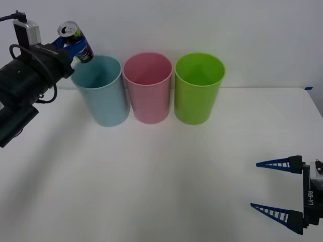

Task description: Put cans in the blue bin and PET bottles in the pink bin and trash in the green bin.

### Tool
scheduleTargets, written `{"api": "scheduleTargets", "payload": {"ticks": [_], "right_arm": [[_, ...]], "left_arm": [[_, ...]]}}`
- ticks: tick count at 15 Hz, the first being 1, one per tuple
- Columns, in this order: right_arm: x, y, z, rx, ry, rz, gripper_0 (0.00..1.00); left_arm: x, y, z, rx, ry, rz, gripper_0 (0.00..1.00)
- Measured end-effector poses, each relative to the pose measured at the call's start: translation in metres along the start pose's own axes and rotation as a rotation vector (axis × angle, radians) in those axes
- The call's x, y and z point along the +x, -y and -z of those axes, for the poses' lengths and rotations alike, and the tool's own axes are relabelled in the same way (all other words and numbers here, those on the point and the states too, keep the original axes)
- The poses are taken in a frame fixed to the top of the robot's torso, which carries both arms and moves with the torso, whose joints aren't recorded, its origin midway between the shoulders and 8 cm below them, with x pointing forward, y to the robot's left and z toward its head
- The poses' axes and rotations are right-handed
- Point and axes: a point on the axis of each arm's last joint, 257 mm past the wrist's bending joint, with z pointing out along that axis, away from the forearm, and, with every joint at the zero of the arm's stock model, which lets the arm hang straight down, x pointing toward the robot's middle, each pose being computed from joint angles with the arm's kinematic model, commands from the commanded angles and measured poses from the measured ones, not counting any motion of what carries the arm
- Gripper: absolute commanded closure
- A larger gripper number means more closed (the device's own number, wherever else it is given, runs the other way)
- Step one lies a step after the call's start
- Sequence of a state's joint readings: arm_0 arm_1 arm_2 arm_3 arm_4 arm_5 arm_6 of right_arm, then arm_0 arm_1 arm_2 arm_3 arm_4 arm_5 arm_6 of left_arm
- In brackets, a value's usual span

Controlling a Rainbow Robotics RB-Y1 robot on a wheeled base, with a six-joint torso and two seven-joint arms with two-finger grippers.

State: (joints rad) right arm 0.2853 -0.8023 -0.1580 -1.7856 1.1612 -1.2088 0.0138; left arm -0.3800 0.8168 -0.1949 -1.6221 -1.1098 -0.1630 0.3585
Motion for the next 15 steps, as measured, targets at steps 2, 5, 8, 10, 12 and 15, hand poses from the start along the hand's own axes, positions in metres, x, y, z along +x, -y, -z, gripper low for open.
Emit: {"api": "scheduleTargets", "payload": {"ticks": [2, 5, 8, 10, 12, 15], "right_arm": [[0.000, 0.000, 0.000, 0.000, 0.000, 0.000, 0.00], [0.000, 0.000, 0.000, 0.000, 0.000, 0.000, 0.00], [0.000, 0.000, 0.000, 0.000, 0.000, 0.000, 0.00], [0.000, 0.000, 0.000, 0.000, 0.000, 0.000, 0.00], [0.000, 0.000, 0.000, 0.000, 0.000, 0.000, 0.00], [0.000, 0.000, 0.000, 0.000, 0.000, 0.000, 0.00]], "left_arm": [[0.000, -0.001, -0.005, 0.004, -0.006, 0.003, 1.00], [0.001, -0.002, -0.011, 0.006, -0.012, -0.001, 1.00], [0.003, -0.002, -0.017, 0.008, -0.020, -0.005, 1.00], [0.004, -0.002, -0.018, 0.009, -0.022, -0.004, 1.00], [0.004, -0.002, -0.018, 0.008, -0.022, -0.006, 1.00], [0.005, -0.001, -0.018, 0.011, -0.024, -0.004, 0.85]]}}
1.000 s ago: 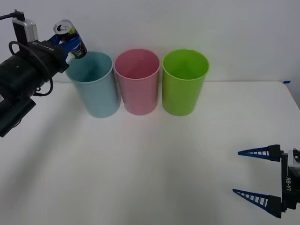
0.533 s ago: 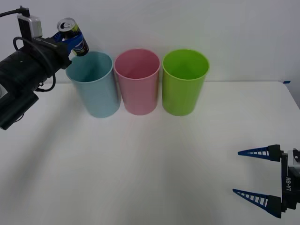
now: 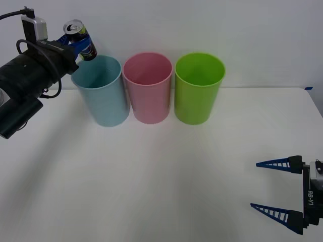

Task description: Put cans in the blue bin and PET bottles in the pink bin and trash in the green bin.

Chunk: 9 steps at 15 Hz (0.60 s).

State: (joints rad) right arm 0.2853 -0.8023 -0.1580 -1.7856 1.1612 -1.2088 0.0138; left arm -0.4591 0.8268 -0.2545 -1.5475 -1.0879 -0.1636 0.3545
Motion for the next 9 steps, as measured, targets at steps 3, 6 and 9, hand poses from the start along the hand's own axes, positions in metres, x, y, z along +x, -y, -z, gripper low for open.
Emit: {"api": "scheduleTargets", "payload": {"ticks": [3, 6, 9], "right_arm": [[0.0000, 0.0000, 0.0000, 0.000, 0.000, 0.000, 0.00], [0.0000, 0.0000, 0.0000, 0.000, 0.000, 0.000, 0.00], [0.0000, 0.0000, 0.0000, 0.000, 0.000, 0.000, 0.00]], "left_arm": [[0.0001, -0.0001, 0.0001, 0.000, 0.000, 0.011, 0.39], [0.0001, 0.0004, -0.0001, 0.001, 0.001, 0.016, 0.00], [-0.0001, 0.0006, -0.0001, 0.001, 0.001, 0.015, 0.00]]}}
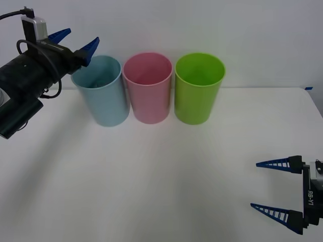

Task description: Put cans in the blue bin and PET bottles in the pink bin and trash in the green bin.

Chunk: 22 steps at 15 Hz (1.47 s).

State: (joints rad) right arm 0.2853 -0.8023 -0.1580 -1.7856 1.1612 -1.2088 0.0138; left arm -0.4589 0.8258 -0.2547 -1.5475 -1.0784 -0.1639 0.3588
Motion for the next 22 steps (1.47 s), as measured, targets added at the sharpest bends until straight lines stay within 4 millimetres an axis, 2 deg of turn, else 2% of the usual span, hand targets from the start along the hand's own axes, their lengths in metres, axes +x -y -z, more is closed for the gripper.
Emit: {"api": "scheduleTargets", "payload": {"ticks": [22], "right_arm": [[0.0000, 0.0000, 0.0000, 0.000, 0.000, 0.000, 0.00]], "left_arm": [[0.0035, 0.0065, 0.0040, 0.033, -0.013, 0.064, 0.00]]}}
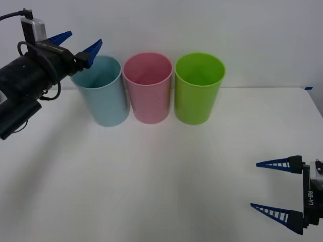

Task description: Put cans in the blue bin and PET bottles in the pink bin and trash in the green bin.

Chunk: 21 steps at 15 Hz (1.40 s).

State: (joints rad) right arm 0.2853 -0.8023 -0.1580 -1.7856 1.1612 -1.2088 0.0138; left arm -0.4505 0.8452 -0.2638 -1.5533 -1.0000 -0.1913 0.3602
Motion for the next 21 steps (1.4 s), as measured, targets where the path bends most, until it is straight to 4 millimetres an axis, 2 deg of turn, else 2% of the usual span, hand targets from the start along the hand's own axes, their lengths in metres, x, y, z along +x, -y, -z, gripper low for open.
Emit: {"api": "scheduleTargets", "payload": {"ticks": [8, 16, 21], "right_arm": [[0.000, 0.000, 0.000, 0.000, 0.000, 0.000, 0.00], [0.000, 0.000, 0.000, 0.000, 0.000, 0.000, 0.00], [0.000, 0.000, 0.000, 0.000, 0.000, 0.000, 0.00]], "left_arm": [[0.005, 0.005, 0.029, 0.049, -0.033, 0.052, 0.00], [0.008, 0.004, 0.088, 0.099, -0.049, 0.063, 0.00], [0.013, 0.015, 0.120, 0.108, -0.056, 0.052, 0.00]]}}
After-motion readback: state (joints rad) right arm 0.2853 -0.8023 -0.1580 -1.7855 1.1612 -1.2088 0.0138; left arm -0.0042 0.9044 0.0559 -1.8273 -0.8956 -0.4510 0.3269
